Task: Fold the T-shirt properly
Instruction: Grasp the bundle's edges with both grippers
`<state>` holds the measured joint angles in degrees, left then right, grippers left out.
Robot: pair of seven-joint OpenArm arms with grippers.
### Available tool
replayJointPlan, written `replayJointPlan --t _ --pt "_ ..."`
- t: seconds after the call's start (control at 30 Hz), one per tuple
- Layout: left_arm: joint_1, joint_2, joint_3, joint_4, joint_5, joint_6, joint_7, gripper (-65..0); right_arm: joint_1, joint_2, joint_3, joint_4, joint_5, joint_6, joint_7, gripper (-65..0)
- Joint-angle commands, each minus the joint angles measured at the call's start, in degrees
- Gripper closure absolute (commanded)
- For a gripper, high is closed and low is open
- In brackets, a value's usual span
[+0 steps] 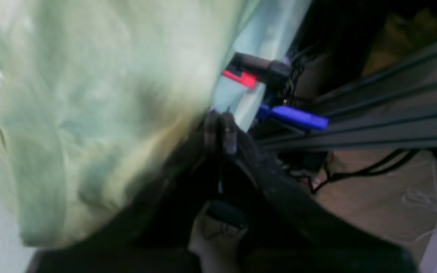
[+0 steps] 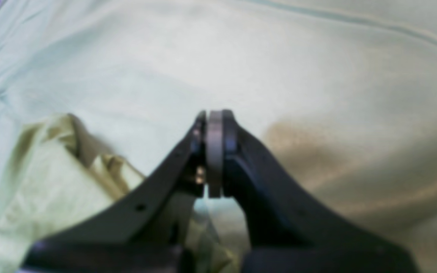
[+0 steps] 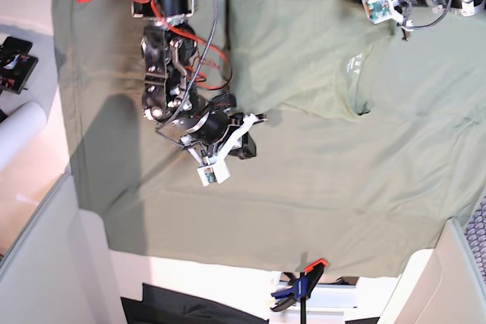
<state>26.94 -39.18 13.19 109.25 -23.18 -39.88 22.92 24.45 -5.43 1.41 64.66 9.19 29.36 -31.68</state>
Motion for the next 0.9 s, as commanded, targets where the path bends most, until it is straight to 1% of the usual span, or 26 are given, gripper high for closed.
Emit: replayJointPlan --t 0.0,0.07,0.2,0.27,0.33,0.47,0.57,0.77,0.87 --pt "-0.31 -0.68 -0.24 -0.2 0.04 -0.12 -2.32 0.0 1.97 -0.31 -0.04 -0.02 0.68 0.44 1.51 0.0" --pt "-0.5 -0.68 -0.24 -1.49 1.62 -0.12 -3.65 0.0 2.34 -0.44 -0.04 -0.9 0.94 0.44 1.51 0.0" --pt "-2.05 -0.66 -0.22 -3.41 2.08 -0.12 -3.65 0.0 2.32 -0.48 -0.44 -1.49 1.97 0.44 1.49 0.0" --pt "-3.13 -0.66 0.17 -4.9 3.58 -0.12 -3.65 0.0 2.14 -0.46 -1.66 -1.6 1.9 0.46 1.25 0.0" --pt "-4.13 -0.68 1.18 -6.6 5.27 -0.12 -3.63 0.0 1.6 -0.44 -3.45 -1.6 1.57 0.46 1.25 0.0" --pt "-6.14 -0.68 4.46 -9.31 5.42 -0.12 -3.65 0.0 0.55 -0.33 -6.58 -1.64 -0.92 0.46 1.14 0.0" --pt "-7.15 -0.68 6.86 -9.35 5.44 -0.12 -3.72 0.0 0.44 -0.24 -7.13 -1.64 -1.73 0.46 0.79 0.0" --pt "-9.22 -0.63 8.98 -9.35 5.49 -0.12 -3.89 0.0 0.44 0.63 -7.13 -1.64 -1.44 0.46 -2.36 0.0" --pt "-10.6 -0.48 8.98 -9.35 5.81 -0.12 -3.89 0.0 0.44 1.86 -7.13 -1.64 0.9 0.46 -3.98 0.0"
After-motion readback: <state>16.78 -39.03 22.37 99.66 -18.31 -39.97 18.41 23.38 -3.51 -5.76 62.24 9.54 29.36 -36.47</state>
